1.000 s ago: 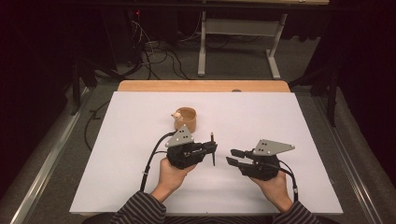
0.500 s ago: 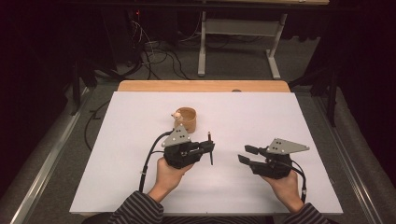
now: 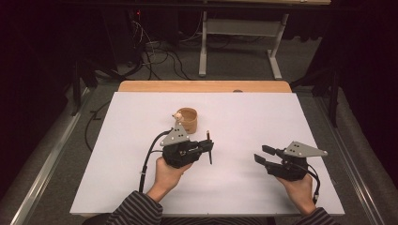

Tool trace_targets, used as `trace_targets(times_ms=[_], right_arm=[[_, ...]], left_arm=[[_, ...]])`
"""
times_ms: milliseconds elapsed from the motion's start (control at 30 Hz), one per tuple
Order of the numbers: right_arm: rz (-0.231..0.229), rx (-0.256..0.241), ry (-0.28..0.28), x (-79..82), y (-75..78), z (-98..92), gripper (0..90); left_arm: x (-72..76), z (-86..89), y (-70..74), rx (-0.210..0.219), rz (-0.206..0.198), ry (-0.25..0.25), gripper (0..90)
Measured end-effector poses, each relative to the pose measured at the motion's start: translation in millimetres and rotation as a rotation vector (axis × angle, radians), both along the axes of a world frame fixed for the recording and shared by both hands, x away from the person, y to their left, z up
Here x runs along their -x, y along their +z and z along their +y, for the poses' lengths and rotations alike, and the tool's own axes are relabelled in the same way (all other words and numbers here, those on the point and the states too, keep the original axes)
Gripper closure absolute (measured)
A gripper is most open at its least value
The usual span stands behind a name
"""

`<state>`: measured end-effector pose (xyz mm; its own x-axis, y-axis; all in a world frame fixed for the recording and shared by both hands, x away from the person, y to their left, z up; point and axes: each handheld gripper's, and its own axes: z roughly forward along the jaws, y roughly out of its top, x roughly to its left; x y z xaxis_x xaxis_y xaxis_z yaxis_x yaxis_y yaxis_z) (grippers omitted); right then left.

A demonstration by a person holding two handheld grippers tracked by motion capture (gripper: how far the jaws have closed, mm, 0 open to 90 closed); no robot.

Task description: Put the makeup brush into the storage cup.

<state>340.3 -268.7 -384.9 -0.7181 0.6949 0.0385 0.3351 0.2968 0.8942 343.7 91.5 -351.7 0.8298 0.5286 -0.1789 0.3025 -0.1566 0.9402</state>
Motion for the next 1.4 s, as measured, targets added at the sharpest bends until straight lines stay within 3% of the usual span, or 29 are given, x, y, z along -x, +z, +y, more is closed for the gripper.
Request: trace_targets(times_ms=[567,1033,1400], right_arm=[[-0.02,-0.043,-0.077,-5.1,-7.4,-15.3,49.0],[0.004,-0.023,-0.104,-8.2,-13.8,-16.1,47.7],[0.017,-0.012,-0.114,-8.5,-15.5,-15.1,44.6]], left_arm=[[-3.3,13.1,8.9,-0.009,-0.014,0.03,83.3],[-12.1,26.4,14.4,0.005,-0.016,0.063,83.3],[-19.7,32.0,22.1,-0.017,-0.018,0.09,83.3]])
